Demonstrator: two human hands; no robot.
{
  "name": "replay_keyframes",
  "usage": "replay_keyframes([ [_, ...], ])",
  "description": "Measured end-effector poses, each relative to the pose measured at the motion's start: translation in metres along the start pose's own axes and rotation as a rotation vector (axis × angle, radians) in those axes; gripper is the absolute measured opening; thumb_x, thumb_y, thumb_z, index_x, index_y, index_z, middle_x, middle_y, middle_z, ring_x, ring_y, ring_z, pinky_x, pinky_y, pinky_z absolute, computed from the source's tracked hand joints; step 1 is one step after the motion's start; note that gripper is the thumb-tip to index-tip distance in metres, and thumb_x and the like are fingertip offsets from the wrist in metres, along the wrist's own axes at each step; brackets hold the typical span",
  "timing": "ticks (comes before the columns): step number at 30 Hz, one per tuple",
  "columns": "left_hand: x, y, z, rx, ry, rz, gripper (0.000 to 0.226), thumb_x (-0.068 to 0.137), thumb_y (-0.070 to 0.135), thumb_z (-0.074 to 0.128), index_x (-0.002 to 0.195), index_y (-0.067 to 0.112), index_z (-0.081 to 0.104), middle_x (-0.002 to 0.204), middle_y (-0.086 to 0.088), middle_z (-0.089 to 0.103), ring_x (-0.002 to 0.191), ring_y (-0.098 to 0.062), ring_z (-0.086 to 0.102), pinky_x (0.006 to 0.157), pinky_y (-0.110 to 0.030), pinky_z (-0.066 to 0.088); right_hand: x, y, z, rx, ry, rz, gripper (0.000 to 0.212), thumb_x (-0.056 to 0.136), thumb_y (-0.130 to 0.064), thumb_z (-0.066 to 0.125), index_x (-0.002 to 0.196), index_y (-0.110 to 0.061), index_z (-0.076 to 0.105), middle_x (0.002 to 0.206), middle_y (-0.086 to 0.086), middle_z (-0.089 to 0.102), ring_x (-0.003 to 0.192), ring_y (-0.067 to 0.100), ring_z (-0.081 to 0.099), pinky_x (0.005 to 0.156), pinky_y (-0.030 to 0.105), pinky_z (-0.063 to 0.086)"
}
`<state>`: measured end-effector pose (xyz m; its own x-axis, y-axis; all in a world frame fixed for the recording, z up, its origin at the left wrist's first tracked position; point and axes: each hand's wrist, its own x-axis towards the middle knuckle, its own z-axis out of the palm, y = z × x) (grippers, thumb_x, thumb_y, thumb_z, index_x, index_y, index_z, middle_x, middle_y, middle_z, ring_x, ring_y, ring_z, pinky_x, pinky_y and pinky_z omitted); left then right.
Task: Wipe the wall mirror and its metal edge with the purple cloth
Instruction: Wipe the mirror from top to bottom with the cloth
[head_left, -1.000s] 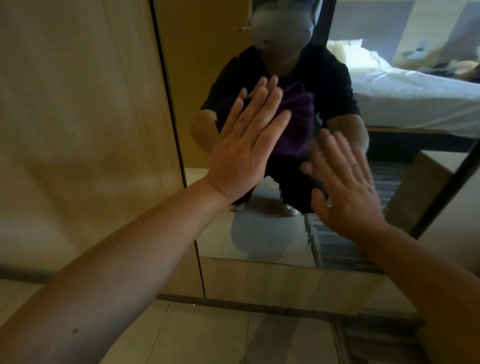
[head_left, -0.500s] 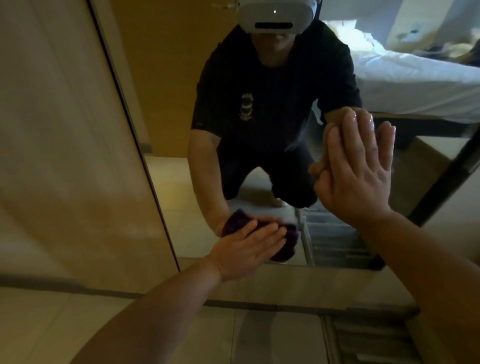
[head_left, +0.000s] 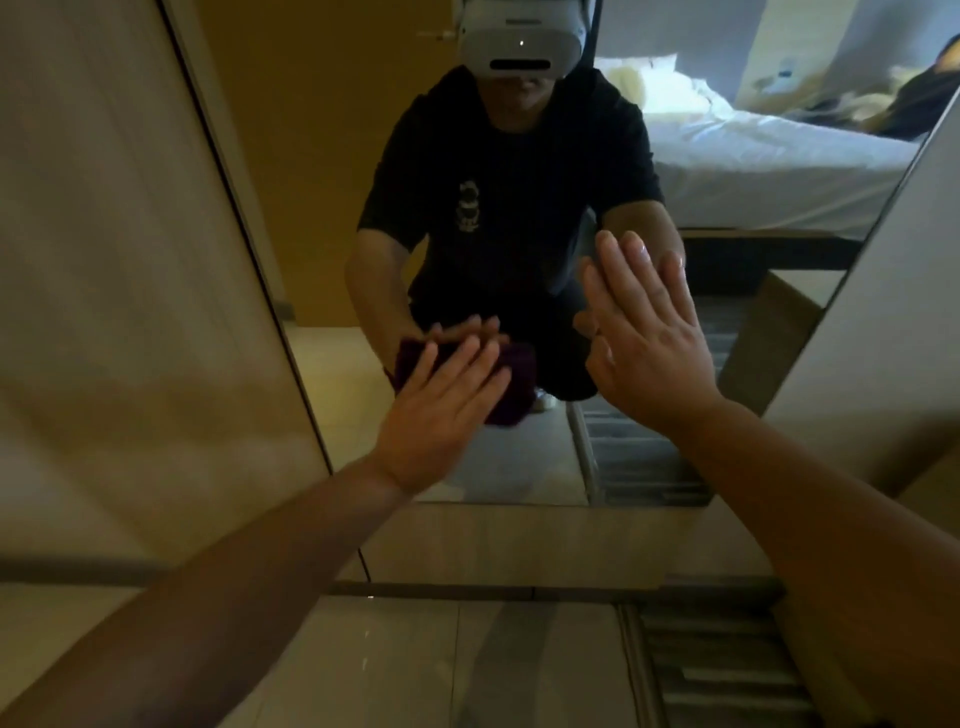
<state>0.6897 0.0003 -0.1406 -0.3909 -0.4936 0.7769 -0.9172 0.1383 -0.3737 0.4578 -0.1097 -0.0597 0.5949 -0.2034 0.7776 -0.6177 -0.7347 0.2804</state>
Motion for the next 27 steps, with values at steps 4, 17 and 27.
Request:
replay_keyframes([
  [4,0.112,-0.027,-0.04,0.005,0.282,-0.054,0.043,0.101,-0.006,0.044,0.142,0.007,0.042,0.144,-0.026,0.049,0.14,-0.03,0.03,0.118,-0.054,0.017,-0.014,0.018,-0.022,0.067,0.079,0.139,0.069,0.093,-0.012,0.054,0.155,-0.005,0.024,0.162,0.021,0.016,0.151,0.027,0.001,0.123,0.05,-0.001],
  [17,0.081,0.051,0.043,0.1,0.145,0.178,0.041,0.104,0.012,0.041,0.144,0.003,0.047,0.148,-0.017,0.046,0.14,-0.033,0.042,0.115,-0.055,0.032,-0.032,0.075,0.013,-0.102,0.29,0.185,0.073,0.094,-0.02,0.065,0.151,-0.002,0.023,0.153,0.026,0.024,0.148,0.03,0.009,0.116,0.063,0.014],
  [27,-0.073,0.113,0.111,0.076,-0.315,0.422,0.047,0.104,0.013,0.026,0.15,0.011,0.037,0.157,-0.005,0.031,0.146,-0.022,0.029,0.123,-0.047,0.006,-0.028,0.083,0.03,-0.156,0.435,0.135,0.067,0.091,-0.017,0.062,0.149,-0.003,0.031,0.146,0.028,0.041,0.147,0.032,0.019,0.115,0.06,0.018],
])
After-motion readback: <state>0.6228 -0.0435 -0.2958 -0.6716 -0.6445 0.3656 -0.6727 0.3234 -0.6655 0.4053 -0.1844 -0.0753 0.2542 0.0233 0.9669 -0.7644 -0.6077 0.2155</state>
